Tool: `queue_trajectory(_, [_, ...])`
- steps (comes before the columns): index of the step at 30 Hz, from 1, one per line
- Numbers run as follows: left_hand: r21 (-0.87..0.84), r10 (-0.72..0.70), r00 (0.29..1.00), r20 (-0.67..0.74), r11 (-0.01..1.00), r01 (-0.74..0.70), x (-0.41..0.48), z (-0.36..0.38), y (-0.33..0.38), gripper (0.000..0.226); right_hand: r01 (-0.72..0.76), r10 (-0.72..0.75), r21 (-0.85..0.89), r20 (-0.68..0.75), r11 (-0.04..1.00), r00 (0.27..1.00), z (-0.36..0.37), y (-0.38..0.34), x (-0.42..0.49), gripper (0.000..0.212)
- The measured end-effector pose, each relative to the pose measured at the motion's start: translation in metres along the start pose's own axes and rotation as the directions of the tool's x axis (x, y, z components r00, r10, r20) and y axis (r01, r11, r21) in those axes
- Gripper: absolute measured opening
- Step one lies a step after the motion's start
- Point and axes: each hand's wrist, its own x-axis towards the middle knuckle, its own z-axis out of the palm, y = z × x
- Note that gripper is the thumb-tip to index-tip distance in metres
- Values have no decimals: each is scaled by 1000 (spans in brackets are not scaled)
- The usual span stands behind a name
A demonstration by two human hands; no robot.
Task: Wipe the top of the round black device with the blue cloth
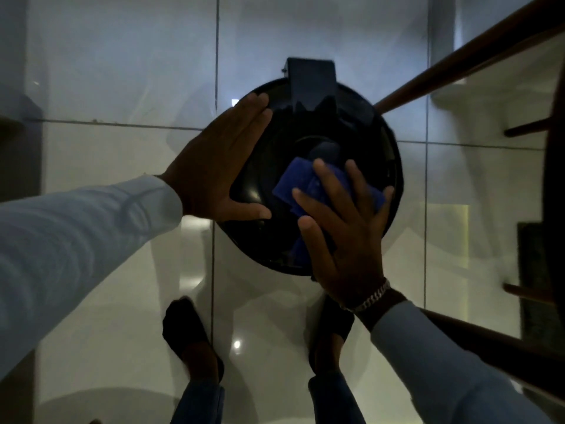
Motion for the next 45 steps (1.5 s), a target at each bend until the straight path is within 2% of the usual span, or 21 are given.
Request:
queue_trajectory(2, [17, -39, 999, 32, 999, 38, -3, -6, 3, 122, -177, 195, 152, -110, 972, 975, -17, 4, -7, 37])
queue_trajectory(3, [9, -66, 997, 45, 998, 66, -5, -10, 8, 120, -308, 356, 256, -169, 916, 919, -26, 3, -10, 42])
queue_trajectory(4, [-25, -96, 994, 45, 995, 98, -6, -13, 15, 115, -441, 527, 359, -188, 823, 829, -35, 1, -12, 51])
queue_trajectory(6, [-195, -179, 984, 2, 965, 176, -6, -17, 45, 97, -663, 778, 474, -76, 579, 624, -45, -7, -12, 72])
queue_trajectory(8, [-419, -306, 951, -39, 869, 262, 0, -14, 91, 79, -783, 857, 455, 77, 424, 509, -47, -14, -6, 81])
queue_trajectory(10, [-565, -455, 890, -35, 744, 357, 8, -5, 134, 62, -843, 869, 387, 172, 373, 464, -47, -16, 4, 74])
queue_trajectory(12, [-689, -642, 766, -22, 566, 454, 18, -2, 162, 45, -881, 871, 353, 262, 315, 417, -52, -14, 15, 64])
queue_trajectory(15, [-827, -877, 475, 76, 211, 521, 33, -21, 173, 35, -873, 827, 405, 367, 270, 426, -74, -9, 25, 42])
queue_trajectory(17, [-870, -908, 357, 217, -14, 493, 40, -45, 178, 48, -831, 775, 493, 407, 259, 483, -103, -11, 26, 26])
queue_trajectory(18, [-875, -892, 360, 274, -75, 479, 42, -60, 182, 54, -804, 744, 541, 425, 248, 516, -121, -15, 25, 21])
queue_trajectory(20, [-873, -814, 446, 373, -145, 466, 44, -97, 197, 57, -731, 663, 649, 457, 208, 594, -164, -29, 22, 23])
queue_trajectory(23, [-857, -644, 576, 504, -286, 429, 50, -158, 230, 32, -633, 557, 765, 477, 117, 680, -232, -43, 16, 23])
queue_trajectory(25, [-877, -631, 624, 462, -220, 427, 60, -193, 256, 32, -554, 601, 824, 385, 119, 701, -277, -39, 9, 21])
queue_trajectory(27, [-905, -669, 667, 328, -20, 424, 77, -218, 291, 37, -501, 673, 854, 290, 139, 680, -320, -28, 4, 28])
queue_trajectory(29, [-896, -677, 692, 251, 107, 430, 104, -238, 329, 25, -522, 719, 849, 311, 84, 621, -356, -12, 2, 43])
queue_trajectory(31, [-861, -628, 732, 266, 187, 473, 130, -242, 362, 30, -593, 757, 804, 354, 54, 549, -377, 7, 0, 55])
queue_trajectory(35, [-808, -637, 710, 301, 225, 545, 165, -223, 398, 20, -749, 857, 603, 201, 273, 475, -372, 50, 4, 65])
queue_trajectory(38, [-774, -622, 730, 284, 301, 558, 170, -220, 408, 16, -788, 830, 471, 183, 397, 528, -363, 66, 13, 62])
queue_trajectory(41, [-706, -640, 725, 255, 389, 592, 157, -236, 402, 24, -852, 789, 290, 331, 436, 517, -359, 74, 12, 51])
queue_trajectory(43, [-741, -642, 738, 210, 388, 548, 152, -266, 396, 14, -760, 702, 158, 302, 630, 645, -369, 67, 20, 41])
queue_trajectory(45, [-765, -668, 734, 124, 406, 499, 148, -304, 394, 34, -644, 581, 184, 299, 743, 757, -403, 41, 37, 58])
